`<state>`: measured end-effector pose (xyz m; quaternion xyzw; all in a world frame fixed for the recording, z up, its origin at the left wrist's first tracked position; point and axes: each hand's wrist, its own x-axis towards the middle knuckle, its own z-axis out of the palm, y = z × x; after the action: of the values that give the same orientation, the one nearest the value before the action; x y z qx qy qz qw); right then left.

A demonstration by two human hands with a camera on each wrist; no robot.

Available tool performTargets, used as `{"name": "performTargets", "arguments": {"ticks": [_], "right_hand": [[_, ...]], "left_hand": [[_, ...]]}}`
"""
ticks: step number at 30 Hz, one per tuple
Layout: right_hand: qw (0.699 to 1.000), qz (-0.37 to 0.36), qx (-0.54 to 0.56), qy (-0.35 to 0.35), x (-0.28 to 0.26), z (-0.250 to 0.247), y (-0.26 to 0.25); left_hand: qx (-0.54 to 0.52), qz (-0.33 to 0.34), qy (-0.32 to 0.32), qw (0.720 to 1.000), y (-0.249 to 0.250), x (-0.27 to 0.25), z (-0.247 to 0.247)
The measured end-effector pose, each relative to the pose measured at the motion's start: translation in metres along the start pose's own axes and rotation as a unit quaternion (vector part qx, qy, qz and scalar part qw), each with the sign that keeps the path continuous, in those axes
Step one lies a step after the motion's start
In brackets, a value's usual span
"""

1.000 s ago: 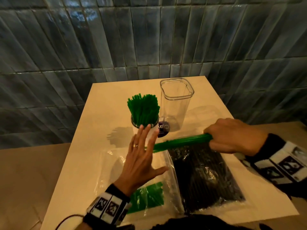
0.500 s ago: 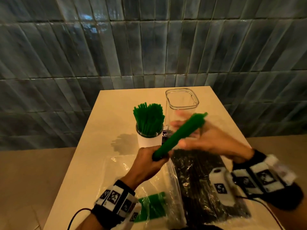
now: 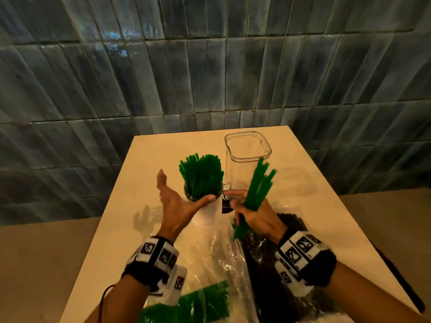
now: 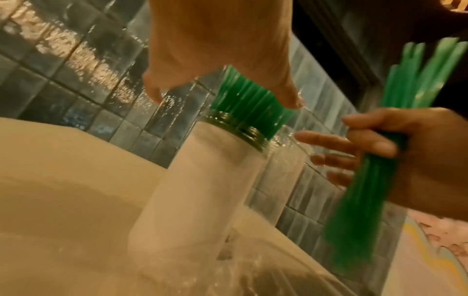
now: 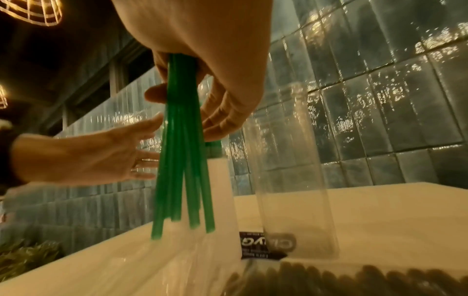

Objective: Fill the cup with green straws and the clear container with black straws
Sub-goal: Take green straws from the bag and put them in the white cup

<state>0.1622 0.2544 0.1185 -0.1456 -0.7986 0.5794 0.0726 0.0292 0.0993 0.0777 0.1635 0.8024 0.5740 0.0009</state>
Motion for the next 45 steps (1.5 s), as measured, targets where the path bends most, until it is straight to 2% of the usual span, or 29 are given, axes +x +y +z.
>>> {"name": "performTargets", "arguments": {"ticks": [2, 4, 11, 14, 18, 22, 26, 28, 32, 40, 45], "right_hand": [[1.000, 0.012, -0.008, -0.021, 0.007, 0.009, 0.001], [1.000, 0.013, 0.001, -0.022, 0.012, 0.016, 0.000], [0.999, 0.037, 0.014, -0.017, 0.026, 0.018, 0.000], [0.998, 0.036, 0.045, -0.020, 0.027, 0.020, 0.002], [0.995, 0.045, 0.082, -0.020, 0.028, 0.021, 0.009], [0.989, 0.032, 0.138, 0.037, 0.038, 0.012, 0.001], [0.974, -0.023, 0.196, 0.113, 0.053, 0.005, -0.031], [0.970, -0.045, 0.206, 0.119, 0.063, 0.005, -0.046], [0.973, -0.033, 0.192, 0.121, 0.086, 0.007, -0.058], [0.980, -0.049, 0.149, 0.124, 0.100, 0.011, -0.054], [0.974, -0.038, 0.167, 0.147, 0.101, 0.011, -0.048]], "left_hand": [[-0.026, 0.006, -0.058, 0.998, 0.005, 0.014, 0.009], [-0.029, 0.016, -0.088, 0.996, 0.014, 0.023, 0.017], [0.033, -0.020, -0.062, 0.997, 0.020, 0.039, 0.026], [0.008, -0.063, -0.029, 0.998, 0.017, 0.045, 0.028], [0.003, -0.078, -0.031, 0.996, 0.019, 0.049, 0.027], [0.007, -0.089, -0.028, 0.996, 0.018, 0.051, 0.024], [0.005, -0.092, -0.039, 0.995, 0.017, 0.052, 0.019], [0.006, -0.096, -0.052, 0.994, 0.017, 0.053, 0.017], [0.005, -0.111, -0.083, 0.990, 0.012, 0.059, 0.011], [-0.047, -0.133, -0.136, 0.981, 0.006, 0.066, 0.004], [-0.090, -0.154, -0.204, 0.963, 0.010, 0.071, -0.004]]}}
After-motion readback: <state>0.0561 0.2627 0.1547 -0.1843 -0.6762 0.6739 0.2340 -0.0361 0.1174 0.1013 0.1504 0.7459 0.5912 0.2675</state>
